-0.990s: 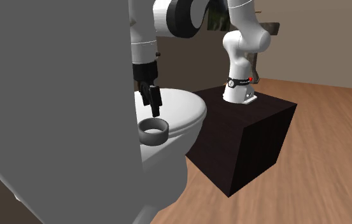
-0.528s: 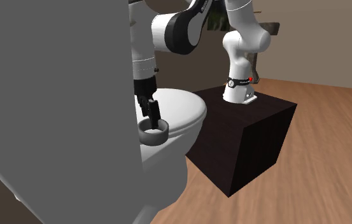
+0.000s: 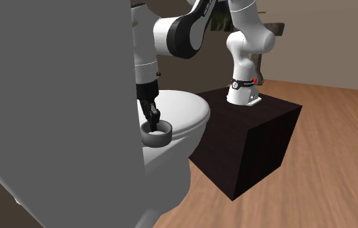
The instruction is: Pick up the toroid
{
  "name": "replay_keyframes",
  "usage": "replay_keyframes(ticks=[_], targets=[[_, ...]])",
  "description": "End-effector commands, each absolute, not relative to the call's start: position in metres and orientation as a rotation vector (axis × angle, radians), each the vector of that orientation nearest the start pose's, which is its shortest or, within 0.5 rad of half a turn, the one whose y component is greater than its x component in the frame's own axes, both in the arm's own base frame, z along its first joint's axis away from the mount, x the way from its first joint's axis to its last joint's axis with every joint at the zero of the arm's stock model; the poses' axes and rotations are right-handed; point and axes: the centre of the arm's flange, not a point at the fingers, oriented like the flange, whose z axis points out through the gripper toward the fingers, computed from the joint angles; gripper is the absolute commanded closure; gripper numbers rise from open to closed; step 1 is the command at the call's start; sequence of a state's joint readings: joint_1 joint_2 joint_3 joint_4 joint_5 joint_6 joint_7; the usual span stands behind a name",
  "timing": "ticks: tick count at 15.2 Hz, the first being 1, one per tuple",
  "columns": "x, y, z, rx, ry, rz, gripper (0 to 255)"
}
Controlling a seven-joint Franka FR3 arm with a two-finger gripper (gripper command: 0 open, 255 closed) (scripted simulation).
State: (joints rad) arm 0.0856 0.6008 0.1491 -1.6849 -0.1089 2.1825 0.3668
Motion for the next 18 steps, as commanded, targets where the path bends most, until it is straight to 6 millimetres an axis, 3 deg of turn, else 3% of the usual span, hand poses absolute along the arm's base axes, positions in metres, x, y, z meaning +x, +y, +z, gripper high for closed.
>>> replay_keyframes(ticks=[1,4,18], targets=[[0.653,0.142,0.246,-3.164,0.137,0.144,255],[0.652,0.142,0.246,-3.164,0.138,0.143,255],[0.652,0.142,0.319,-3.164,0.138,0.143,255]])
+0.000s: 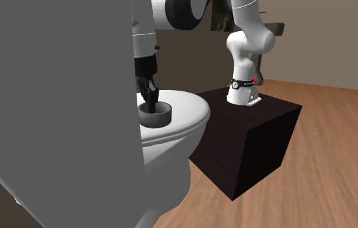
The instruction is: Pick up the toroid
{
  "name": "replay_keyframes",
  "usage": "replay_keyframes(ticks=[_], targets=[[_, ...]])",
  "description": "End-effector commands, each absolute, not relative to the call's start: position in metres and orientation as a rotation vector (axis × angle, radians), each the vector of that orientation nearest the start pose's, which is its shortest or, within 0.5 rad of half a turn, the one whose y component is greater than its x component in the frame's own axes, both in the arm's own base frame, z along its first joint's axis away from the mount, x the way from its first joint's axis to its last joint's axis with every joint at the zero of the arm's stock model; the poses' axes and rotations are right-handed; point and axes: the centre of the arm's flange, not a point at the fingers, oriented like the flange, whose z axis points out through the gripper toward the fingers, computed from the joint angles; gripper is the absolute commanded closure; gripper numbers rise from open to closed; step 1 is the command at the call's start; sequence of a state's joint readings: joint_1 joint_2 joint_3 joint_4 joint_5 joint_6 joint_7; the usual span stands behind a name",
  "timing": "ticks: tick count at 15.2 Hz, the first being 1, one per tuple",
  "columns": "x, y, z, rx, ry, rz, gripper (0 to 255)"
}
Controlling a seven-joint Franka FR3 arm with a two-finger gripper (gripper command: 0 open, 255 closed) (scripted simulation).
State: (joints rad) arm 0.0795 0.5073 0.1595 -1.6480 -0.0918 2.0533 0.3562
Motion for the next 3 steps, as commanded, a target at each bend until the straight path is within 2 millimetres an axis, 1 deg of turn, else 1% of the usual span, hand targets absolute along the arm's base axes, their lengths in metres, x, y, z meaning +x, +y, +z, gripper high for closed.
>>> replay_keyframes(ticks=[1,3], targets=[[0.6525,0.1424,0.3247,-3.164,0.138,0.143,255],[0.6524,0.1424,0.3255,-3.164,0.138,0.143,255]])
